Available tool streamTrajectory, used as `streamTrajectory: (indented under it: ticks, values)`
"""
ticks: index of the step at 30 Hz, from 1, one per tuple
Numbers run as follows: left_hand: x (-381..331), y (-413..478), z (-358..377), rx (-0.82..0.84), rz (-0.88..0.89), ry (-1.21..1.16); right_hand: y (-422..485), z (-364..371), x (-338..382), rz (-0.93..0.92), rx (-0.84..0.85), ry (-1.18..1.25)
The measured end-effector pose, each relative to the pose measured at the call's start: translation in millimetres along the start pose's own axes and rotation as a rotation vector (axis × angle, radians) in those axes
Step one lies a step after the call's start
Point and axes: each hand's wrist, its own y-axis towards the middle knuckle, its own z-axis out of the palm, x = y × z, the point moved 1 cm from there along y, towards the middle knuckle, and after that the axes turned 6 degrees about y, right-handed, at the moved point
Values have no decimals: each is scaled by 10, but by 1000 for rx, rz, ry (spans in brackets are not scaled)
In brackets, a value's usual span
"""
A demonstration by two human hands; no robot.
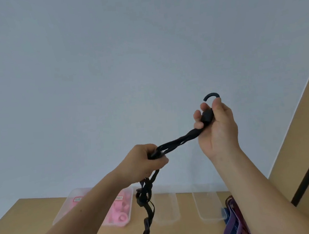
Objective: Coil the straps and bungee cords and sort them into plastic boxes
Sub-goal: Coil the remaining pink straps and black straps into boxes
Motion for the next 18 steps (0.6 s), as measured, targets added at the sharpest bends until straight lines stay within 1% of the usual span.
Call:
streamTrajectory:
  ticks: [3,4,5,6,7,9,10,11,12,15,16,18]
  values:
    - [-76,-112,-13,306,21,-18,54,30,-57,63,-18,22]
    - [-121,-129,-13,365,36,-20,48,54,-108,107,11,9]
    - [-162,-109,-28,364,50,-23,33,76,-167,157,53,-17]
    - [-224,-75,-63,294,57,-35,12,91,-225,205,95,-53]
    - [-283,-16,-111,178,65,-56,-10,98,-273,246,131,-90]
    - [-424,89,-250,-42,85,-172,-40,96,-326,307,190,-150]
    - [-495,132,-318,-97,95,-216,-48,99,-337,329,219,-184]
    - [-558,168,-373,-118,114,-216,-49,104,-343,343,246,-228]
    - [-613,196,-415,-125,139,-164,-46,113,-346,351,269,-285]
    - [-725,258,-468,-142,221,137,-26,132,-359,357,320,-438]
    - [-745,274,-482,-157,238,210,-22,127,-363,361,329,-455]
    - [-750,292,-529,-207,259,257,-35,93,-371,379,346,-450]
